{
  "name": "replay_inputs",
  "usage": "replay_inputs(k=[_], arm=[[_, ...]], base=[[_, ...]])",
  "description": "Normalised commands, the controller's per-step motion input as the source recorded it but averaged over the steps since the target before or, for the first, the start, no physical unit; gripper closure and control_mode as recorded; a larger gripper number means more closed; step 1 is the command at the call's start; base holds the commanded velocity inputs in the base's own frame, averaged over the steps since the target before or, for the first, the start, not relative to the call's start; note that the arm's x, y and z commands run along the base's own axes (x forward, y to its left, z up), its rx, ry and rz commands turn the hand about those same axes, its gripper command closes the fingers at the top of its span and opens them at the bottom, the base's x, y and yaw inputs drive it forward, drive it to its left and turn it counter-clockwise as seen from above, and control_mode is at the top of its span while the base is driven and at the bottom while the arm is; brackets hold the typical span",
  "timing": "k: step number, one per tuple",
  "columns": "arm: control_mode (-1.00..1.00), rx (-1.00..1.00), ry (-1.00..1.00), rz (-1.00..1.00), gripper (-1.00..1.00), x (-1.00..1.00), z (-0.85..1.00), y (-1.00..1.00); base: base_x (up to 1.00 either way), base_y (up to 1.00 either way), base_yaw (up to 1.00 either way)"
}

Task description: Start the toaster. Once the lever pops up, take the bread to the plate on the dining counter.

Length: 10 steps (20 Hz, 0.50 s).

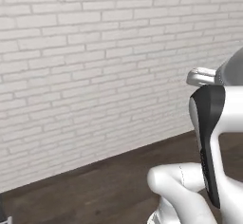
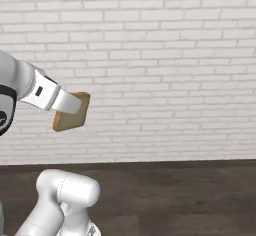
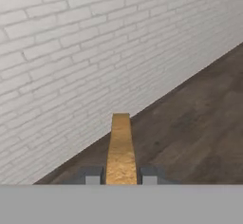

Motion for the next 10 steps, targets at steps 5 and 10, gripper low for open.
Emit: replay_inputs(k=[5,10], arm=[[1.00,0.00,0.00,0.00,1.00,0.00,0.00,0.00],[1.00,0.00,0.00,0.00,1.00,0.00,0.00,0.00]], base=[[0.67,-0.52,-0.51],[0.69,-0.53,-0.51]])
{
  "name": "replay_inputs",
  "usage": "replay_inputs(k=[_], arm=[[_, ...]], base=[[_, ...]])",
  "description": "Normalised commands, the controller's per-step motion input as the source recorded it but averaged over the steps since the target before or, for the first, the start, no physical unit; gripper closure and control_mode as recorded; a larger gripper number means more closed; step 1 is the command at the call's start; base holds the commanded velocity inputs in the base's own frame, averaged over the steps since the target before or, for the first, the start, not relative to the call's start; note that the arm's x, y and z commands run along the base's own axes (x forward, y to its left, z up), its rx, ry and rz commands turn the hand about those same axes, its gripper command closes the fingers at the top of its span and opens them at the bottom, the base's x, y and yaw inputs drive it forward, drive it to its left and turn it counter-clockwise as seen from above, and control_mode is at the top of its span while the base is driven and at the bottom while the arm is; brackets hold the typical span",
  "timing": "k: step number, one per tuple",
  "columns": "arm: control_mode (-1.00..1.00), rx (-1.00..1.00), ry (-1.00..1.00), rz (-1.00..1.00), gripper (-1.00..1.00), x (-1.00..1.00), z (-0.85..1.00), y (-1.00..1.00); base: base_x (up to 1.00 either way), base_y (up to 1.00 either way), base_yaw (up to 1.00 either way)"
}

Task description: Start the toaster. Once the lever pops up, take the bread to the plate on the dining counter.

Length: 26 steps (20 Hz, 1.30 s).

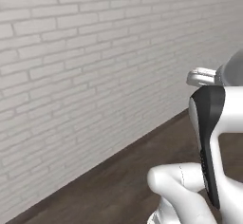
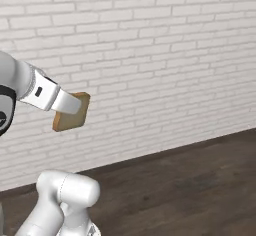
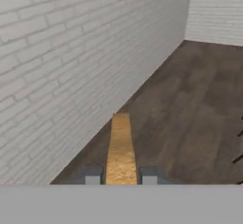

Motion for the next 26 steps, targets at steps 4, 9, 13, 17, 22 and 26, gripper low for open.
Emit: replay_inputs(k=[4,9,13,17,22,26], arm=[[1.00,0.00,0.00,0.00,1.00,0.00,0.00,0.00],[1.00,0.00,0.00,0.00,1.00,0.00,0.00,0.00],[1.00,0.00,0.00,0.00,1.00,0.00,0.00,0.00],[1.00,0.00,0.00,0.00,1.00,0.00,0.00,0.00],[1.00,0.00,0.00,0.00,1.00,0.00,0.00,0.00],[1.00,0.00,0.00,0.00,1.00,0.00,0.00,0.00]], base=[[0.70,-0.46,-0.51],[0.72,-0.35,-0.51],[0.66,-0.31,-0.53],[0.71,-0.15,-0.52],[0.73,-0.01,-0.53],[0.71,0.00,-0.54]])
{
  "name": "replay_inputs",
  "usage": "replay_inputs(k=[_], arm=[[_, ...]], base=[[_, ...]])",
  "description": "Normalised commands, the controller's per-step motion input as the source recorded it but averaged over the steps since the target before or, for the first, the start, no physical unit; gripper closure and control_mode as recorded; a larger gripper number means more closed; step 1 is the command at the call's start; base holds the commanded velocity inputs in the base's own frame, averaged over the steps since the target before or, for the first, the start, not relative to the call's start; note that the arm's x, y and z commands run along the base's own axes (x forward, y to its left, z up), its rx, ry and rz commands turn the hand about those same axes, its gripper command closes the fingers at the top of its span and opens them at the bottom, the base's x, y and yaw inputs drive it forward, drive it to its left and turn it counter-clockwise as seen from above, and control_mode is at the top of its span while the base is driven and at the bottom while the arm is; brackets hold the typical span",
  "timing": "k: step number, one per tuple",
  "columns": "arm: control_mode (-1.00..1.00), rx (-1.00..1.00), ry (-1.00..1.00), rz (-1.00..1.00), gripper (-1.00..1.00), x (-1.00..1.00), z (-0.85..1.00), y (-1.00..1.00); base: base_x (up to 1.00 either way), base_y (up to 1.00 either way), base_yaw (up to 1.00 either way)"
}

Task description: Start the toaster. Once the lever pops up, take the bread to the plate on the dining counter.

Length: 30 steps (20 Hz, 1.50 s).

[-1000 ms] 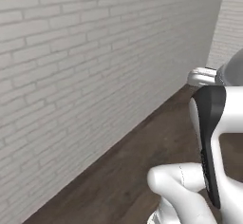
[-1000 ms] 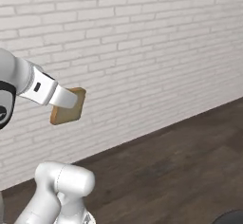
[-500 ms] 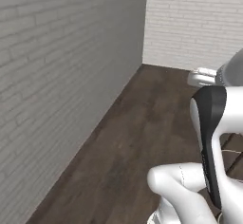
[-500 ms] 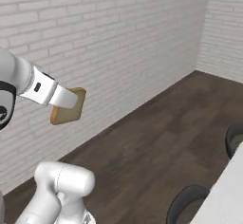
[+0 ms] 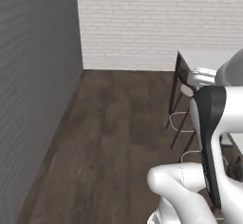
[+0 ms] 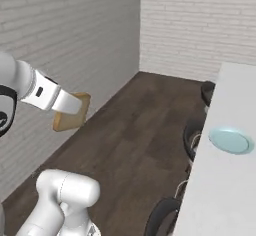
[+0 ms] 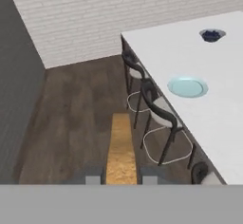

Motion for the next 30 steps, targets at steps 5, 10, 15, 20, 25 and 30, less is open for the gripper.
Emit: replay_inputs(k=[5,10,15,20,25,30], arm=[[1.00,0.00,0.00,0.00,1.00,0.00,0.00,0.00],[1.00,0.00,0.00,0.00,1.00,0.00,0.00,0.00],[1.00,0.00,0.00,0.00,1.00,0.00,0.00,0.00],[1.00,0.00,0.00,0.00,1.00,0.00,0.00,0.00],[1.00,0.00,0.00,0.00,1.00,0.00,0.00,0.00],[1.00,0.00,0.00,0.00,1.00,0.00,0.00,0.00]], base=[[0.59,0.02,-0.58],[0.36,0.20,-0.65],[0.33,0.34,-0.67],[0.42,0.49,-0.65],[0.53,0.53,-0.62],[0.55,0.65,-0.59]])
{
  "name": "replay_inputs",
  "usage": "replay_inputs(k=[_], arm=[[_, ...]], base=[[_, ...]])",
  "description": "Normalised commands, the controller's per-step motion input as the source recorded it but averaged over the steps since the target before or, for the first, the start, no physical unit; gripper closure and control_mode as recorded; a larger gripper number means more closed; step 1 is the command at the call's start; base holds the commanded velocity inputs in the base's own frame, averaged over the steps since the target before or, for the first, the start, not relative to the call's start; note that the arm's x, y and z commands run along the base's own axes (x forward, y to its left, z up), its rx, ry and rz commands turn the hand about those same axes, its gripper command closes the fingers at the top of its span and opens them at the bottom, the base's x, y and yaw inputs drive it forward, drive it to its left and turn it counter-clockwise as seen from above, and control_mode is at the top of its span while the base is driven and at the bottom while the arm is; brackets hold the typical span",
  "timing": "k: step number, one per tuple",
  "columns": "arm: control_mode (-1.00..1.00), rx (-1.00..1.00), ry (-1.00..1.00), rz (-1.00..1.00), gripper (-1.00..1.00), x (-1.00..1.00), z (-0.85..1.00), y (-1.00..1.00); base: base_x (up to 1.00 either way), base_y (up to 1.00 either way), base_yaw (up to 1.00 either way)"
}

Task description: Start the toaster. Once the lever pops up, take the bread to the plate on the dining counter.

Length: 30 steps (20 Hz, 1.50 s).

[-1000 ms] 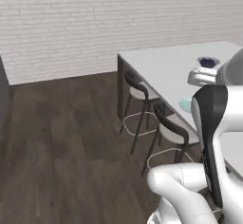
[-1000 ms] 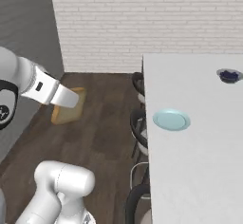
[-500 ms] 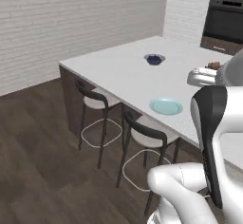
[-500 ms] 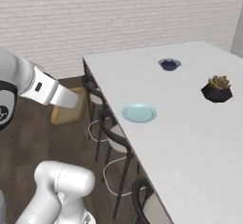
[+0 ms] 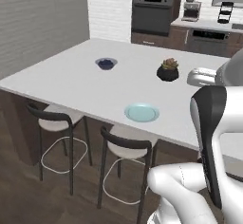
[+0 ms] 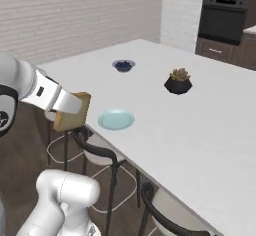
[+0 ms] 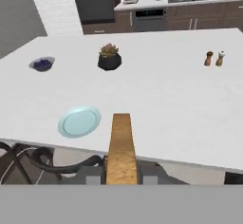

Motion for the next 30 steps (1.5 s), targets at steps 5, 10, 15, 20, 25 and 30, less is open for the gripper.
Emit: replay_inputs(k=[5,10,15,20,25,30], arm=[[1.00,0.00,0.00,0.00,1.00,0.00,0.00,0.00],[1.00,0.00,0.00,0.00,1.00,0.00,0.00,0.00],[1.00,0.00,0.00,0.00,1.00,0.00,0.00,0.00],[1.00,0.00,0.00,0.00,1.00,0.00,0.00,0.00],[1.00,0.00,0.00,0.00,1.00,0.00,0.00,0.00],[-1.00,0.09,0.04,-0.02,1.00,0.41,-0.22,0.00]], base=[[0.43,0.81,-0.52],[0.33,0.87,-0.51],[0.24,0.95,-0.41],[0.50,0.60,-0.25],[0.94,0.03,-0.13],[0.36,0.00,-0.04]])
